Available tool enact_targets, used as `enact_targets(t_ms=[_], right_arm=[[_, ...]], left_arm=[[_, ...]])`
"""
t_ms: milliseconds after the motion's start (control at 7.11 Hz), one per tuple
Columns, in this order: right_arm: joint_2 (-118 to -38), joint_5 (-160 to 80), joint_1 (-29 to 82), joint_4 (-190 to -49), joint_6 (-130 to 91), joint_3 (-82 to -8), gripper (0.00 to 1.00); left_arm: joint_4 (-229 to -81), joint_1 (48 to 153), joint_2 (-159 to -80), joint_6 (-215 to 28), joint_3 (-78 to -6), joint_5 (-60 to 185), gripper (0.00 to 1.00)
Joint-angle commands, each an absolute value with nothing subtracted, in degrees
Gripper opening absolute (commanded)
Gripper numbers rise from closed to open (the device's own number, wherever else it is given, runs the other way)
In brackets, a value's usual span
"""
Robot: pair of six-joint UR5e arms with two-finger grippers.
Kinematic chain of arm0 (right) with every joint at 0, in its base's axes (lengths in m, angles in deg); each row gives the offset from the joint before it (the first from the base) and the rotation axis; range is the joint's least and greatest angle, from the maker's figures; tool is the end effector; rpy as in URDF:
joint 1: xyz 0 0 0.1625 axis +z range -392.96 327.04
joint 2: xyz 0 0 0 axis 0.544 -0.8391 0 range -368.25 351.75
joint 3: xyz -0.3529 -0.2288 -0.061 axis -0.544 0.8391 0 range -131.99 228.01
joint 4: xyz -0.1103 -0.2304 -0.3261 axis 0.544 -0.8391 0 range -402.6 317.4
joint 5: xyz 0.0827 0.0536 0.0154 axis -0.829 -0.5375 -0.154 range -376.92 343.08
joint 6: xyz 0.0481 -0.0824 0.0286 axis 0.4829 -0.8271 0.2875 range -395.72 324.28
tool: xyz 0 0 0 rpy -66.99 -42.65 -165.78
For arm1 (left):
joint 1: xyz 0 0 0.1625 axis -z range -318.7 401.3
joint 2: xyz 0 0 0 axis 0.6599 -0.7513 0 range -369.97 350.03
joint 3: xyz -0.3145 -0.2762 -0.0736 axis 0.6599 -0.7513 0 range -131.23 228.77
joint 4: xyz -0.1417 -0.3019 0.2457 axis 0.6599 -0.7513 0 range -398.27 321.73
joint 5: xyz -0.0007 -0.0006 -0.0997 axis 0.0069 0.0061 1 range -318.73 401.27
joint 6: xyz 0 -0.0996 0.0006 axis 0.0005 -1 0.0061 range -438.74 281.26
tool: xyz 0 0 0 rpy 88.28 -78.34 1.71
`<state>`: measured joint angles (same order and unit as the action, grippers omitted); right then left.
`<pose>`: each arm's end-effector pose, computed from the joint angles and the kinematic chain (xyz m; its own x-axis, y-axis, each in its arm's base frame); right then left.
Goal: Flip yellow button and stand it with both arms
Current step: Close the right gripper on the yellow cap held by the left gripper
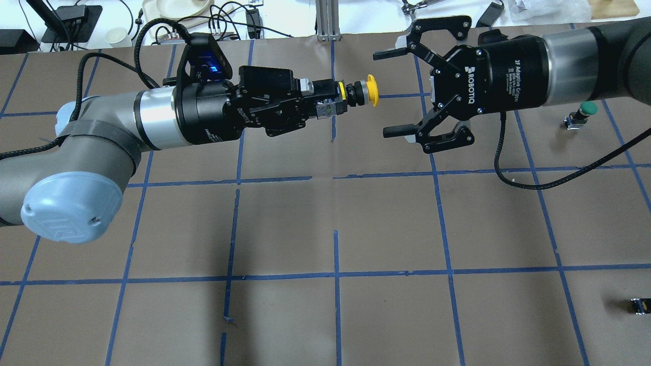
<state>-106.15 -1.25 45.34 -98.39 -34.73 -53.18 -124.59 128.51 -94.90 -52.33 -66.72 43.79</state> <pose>0.1442 -0.4342 0.4789 -0.1428 0.6421 -0.7532 0.1634 0.7658 0.6219 -0.2118 -0.4375 0.4245 0.0312 0.1700 0.9850 -0.0674 0.9835 -0.1676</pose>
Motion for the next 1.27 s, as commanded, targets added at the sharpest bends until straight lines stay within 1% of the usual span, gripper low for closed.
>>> enact_targets(t_ms=[0,141,281,422,563,704,844,985,1126], right_arm=[[-106.4,-1.2,45.4,-98.4,-34.9,-53.2,0.63],[-106.5,-1.2,45.4,-98.4,-35.1,-53.2,0.46],[-106.5,-1.2,45.3,-98.4,-35.1,-53.2,0.36],[-106.4,-1.3,45.4,-98.6,-35.3,-53.2,0.34],[-106.4,-1.3,45.4,-98.5,-35.3,-53.1,0.33],[-106.3,-1.2,45.3,-98.6,-35.3,-53.1,0.33],[-106.3,-1.1,45.4,-98.6,-35.3,-53.1,0.33],[-106.3,-1.0,45.4,-98.7,-35.3,-53.1,0.33],[-106.2,-0.6,45.3,-98.6,-35.2,-52.6,0.33]], left_arm=[[-124.6,128.6,-95.0,-52.4,-66.7,43.8,0.15],[-124.6,128.6,-94.9,-52.5,-66.7,43.9,0.15],[-124.6,128.6,-95.0,-52.5,-66.7,43.9,0.15],[-124.6,128.6,-94.9,-52.5,-66.7,43.9,0.15],[-124.6,128.7,-94.9,-52.5,-66.6,43.9,0.17],[-124.6,128.7,-94.7,-52.6,-66.6,44.0,0.25],[-124.6,128.7,-94.5,-52.6,-66.6,44.0,0.3],[-124.6,128.7,-94.4,-52.5,-66.5,43.8,0.77],[-124.6,128.7,-94.3,-52.6,-66.5,43.8,1.0]])
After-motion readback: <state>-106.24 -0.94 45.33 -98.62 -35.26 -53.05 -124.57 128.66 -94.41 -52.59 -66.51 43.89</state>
